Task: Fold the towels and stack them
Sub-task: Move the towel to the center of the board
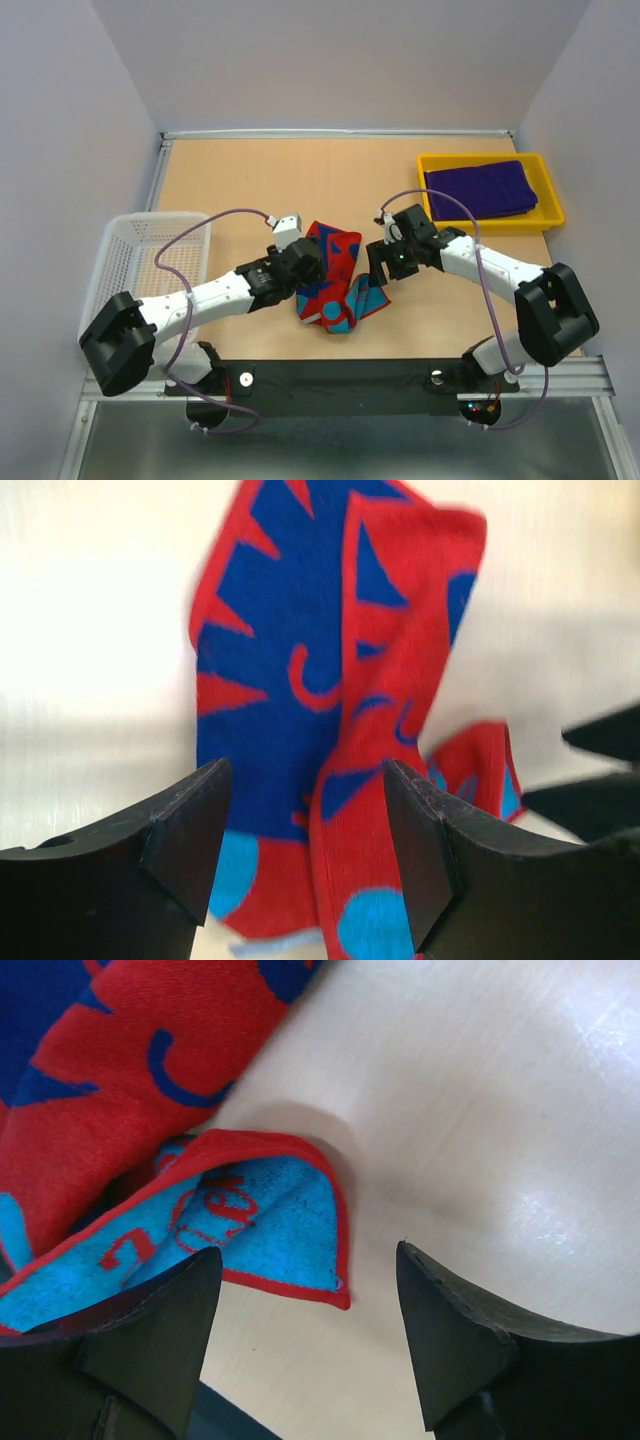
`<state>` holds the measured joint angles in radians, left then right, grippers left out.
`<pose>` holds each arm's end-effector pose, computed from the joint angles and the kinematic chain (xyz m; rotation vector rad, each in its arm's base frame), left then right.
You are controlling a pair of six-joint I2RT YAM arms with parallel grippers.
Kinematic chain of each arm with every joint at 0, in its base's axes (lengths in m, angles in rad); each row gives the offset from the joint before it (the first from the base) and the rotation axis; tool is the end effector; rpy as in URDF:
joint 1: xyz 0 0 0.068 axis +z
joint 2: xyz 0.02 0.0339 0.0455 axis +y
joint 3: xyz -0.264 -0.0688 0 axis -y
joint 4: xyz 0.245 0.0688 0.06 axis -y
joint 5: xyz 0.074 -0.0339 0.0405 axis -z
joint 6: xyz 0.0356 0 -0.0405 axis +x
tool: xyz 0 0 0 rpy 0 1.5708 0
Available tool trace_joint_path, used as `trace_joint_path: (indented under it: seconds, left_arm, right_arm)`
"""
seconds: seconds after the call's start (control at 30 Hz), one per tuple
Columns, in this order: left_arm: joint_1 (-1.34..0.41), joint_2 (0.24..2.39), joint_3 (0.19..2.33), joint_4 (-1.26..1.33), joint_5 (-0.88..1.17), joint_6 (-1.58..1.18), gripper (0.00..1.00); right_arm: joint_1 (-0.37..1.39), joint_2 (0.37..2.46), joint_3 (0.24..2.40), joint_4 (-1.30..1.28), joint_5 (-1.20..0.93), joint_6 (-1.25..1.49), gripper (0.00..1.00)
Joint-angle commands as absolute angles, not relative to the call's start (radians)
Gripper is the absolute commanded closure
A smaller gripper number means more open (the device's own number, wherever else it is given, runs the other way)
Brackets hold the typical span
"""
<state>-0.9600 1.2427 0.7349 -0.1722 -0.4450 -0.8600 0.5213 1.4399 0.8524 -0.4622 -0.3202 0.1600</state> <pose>0.1621 -0.2048 0.2300 -0.1280 2.2203 -0.5264 0.2341 0.1474 0.1959 -0.5958 2.6190 0.6475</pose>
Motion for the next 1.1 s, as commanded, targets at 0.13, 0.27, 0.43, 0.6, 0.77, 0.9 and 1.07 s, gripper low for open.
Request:
trace_joint_path:
  seconds: [0.13,0.27,0.43,0.6,0.77,0.9,1.07]
  left_arm:
    - [-0.893,1.442,0.896,-0.038,-0.423,-0.71,0.28]
    - [-0.839,1.568,0.977,-0.06,-0.439,-0.675,0.3]
    - [-0.784,1.698,1.058,-0.09,-0.485,-0.646,0.31]
    - [-0.773,1.793,1.115,-0.097,-0.479,-0.609,0.34]
    - [-0.772,1.858,1.141,-0.089,-0.463,-0.6,0.34]
    - [-0.741,1.922,1.143,-0.103,-0.465,-0.607,0.52]
    - [-0.634,1.91,1.106,-0.103,-0.443,-0.624,0.76]
  right_arm:
    - [0.549,1.491,0.851,-0.428,-0.296,0.182,0.27]
    - [0.59,1.529,0.845,-0.425,-0.276,0.221,0.29]
    - [0.655,1.54,0.822,-0.428,-0.233,0.267,0.3]
    - [0.683,1.517,0.792,-0.43,-0.192,0.324,0.35]
    - [0.689,1.499,0.755,-0.44,-0.15,0.373,0.51]
    - [0.693,1.476,0.717,-0.437,-0.184,0.396,0.61]
    - [0.692,1.39,0.666,-0.442,-0.095,0.474,0.99]
